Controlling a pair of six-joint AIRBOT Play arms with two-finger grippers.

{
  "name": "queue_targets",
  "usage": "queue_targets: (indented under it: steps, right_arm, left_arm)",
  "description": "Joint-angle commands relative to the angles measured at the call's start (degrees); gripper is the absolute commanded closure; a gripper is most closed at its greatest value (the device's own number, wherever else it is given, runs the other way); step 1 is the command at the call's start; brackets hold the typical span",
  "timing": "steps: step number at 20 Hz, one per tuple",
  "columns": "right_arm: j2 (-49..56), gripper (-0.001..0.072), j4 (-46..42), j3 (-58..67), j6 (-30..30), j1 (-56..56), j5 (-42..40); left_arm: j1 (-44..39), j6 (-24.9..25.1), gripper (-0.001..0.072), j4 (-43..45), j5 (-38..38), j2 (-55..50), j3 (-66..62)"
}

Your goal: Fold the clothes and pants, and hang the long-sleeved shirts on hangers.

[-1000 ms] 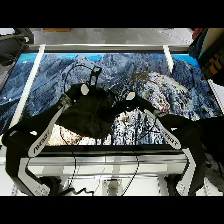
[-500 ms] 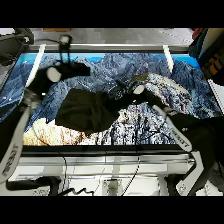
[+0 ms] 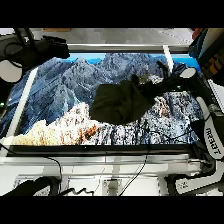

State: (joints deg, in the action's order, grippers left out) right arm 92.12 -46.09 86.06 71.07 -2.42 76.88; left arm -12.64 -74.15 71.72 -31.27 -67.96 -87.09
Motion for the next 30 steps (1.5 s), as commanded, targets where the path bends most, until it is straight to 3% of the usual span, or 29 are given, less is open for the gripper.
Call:
queue_targets:
  steps: [1,2,3,4,8,13,19,20,21,22,23,26,30]
  right_arm:
    - [-1.0,0.048,-2.6,-0.1,0.1,-2.1,3.7]
    - [-1.0,0.0178,-2.6,-0.1,0.2,-1.2,1.7]
    - [-1.0,0.004,-2.8,-0.1,0.7,-0.2,-0.5]
    - [-0.9,0.0015,-3.5,-0.1,2.2,1.1,-3.2]
    - [1.7,0.0013,-13.0,-0.1,10.6,6.6,-7.2]
    - [4.5,0.0013,-34.8,-0.1,19.6,8.6,-7.0]
    - [6.7,0.0024,-36.4,-0.1,22.1,8.1,-4.0]
    - [7.1,0.0122,-35.6,-0.1,22.1,8.0,-4.3]
    - [7.2,0.0276,-33.7,-0.1,22.1,8.1,-4.5]
    - [7.2,0.0362,-31.0,-0.1,22.1,8.1,-5.1]
    - [7.2,0.0397,-28.3,-0.1,22.1,8.1,-6.0]
    - [7.2,0.0393,-26.8,-0.1,21.9,8.2,-7.5]
    - [7.1,0.0385,-32.9,1.3,21.2,7.2,-7.1]
  left_arm:
    - [0.1,0.0,0.0691,0.3,-0.1,1.1,0.1]
    - [0.1,0.0,0.0691,0.3,-0.1,1.1,0.1]
    - [0.1,0.0,0.0691,0.3,-0.1,1.1,0.1]
    - [0.1,0.0,0.0691,0.3,-0.1,1.1,0.1]
    - [0.1,0.0,0.0691,0.3,-1.5,1.1,0.1]
    - [0.1,0.0,0.0691,0.3,-8.4,1.1,0.2]
    - [0.1,0.0,0.0691,0.3,-10.2,1.1,0.4]
    - [0.1,0.0,0.0691,0.3,-10.3,1.1,0.4]
    - [0.1,0.0,0.0691,0.3,-10.2,1.1,0.4]
    - [0.1,0.0,0.069,0.3,-10.2,1.1,0.4]
    - [0.1,0.0,0.0691,0.3,-10.2,1.1,0.4]
    - [0.1,0.0,0.0691,0.3,-10.3,1.1,0.4]
    - [0.1,0.0,0.0691,0.3,-10.2,1.1,0.4]
